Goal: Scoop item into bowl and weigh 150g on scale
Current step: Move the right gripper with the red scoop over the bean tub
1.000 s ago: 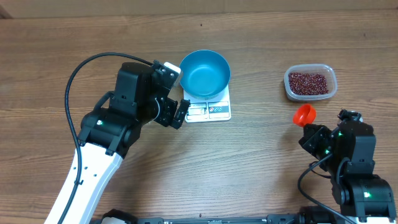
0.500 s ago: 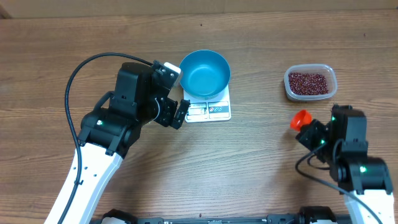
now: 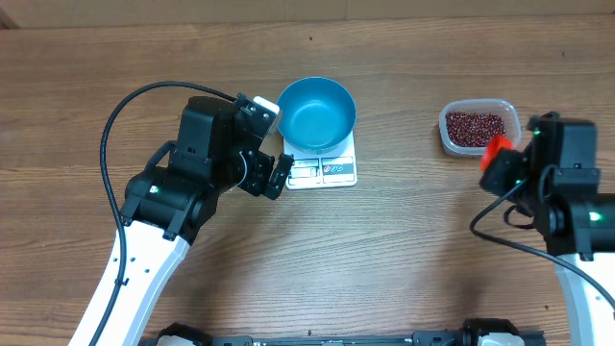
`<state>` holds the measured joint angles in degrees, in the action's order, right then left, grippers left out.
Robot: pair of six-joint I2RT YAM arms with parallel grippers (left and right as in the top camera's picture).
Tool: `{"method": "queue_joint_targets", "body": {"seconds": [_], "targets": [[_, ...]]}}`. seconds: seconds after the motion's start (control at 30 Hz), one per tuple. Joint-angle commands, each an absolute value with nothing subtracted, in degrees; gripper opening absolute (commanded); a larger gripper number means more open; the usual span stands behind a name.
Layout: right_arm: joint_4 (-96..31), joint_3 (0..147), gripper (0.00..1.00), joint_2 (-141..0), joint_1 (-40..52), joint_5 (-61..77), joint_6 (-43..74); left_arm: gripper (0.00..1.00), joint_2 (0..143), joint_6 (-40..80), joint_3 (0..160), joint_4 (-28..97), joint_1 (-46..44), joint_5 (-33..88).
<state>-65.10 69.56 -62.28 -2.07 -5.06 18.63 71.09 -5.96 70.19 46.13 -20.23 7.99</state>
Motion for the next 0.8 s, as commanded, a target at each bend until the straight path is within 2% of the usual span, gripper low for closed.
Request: {"method": "queue_joint_targets", "body": {"seconds": [0.0,0.23,0.47,0.77], "targets": [[-63.9,72.51,0.04,-61.91,-6.15,-8.95,15.73,0.99,70.11,-5.58,70.28,46.13,-20.38,8.82],[-63.0,72.51,0.04,-61.95,-16.29,-0.43,7.2,0.99,70.11,-5.58,70.28,46.11,-20.38,8.82],[-58.46,72.51,0.04,-63.0,-26.0,12.58,5.37,1.0,70.11,-5.58,70.28,46.13,-20.38,8.84],[-52.34,72.51,0.04,-65.82,-27.18,15.77,3.88,1.0,70.11,-5.58,70.28,46.13,-20.38,8.84]]}}
